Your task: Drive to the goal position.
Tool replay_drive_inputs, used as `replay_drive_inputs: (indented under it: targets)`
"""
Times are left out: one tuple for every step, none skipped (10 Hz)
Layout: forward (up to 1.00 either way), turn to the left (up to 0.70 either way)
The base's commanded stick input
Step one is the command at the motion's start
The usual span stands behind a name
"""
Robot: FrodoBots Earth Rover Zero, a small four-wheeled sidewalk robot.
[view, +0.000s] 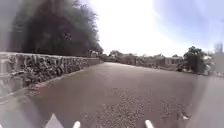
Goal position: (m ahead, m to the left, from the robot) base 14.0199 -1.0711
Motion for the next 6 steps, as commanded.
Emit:
replay_drive_inputs:
  targets:
    - [0.85, 0.00]
    - [0.85, 0.00]
    - [0.85, 0.00]
    - [0.85, 0.00]
    - [0.85, 0.00]
    - [0.85, 0.00]
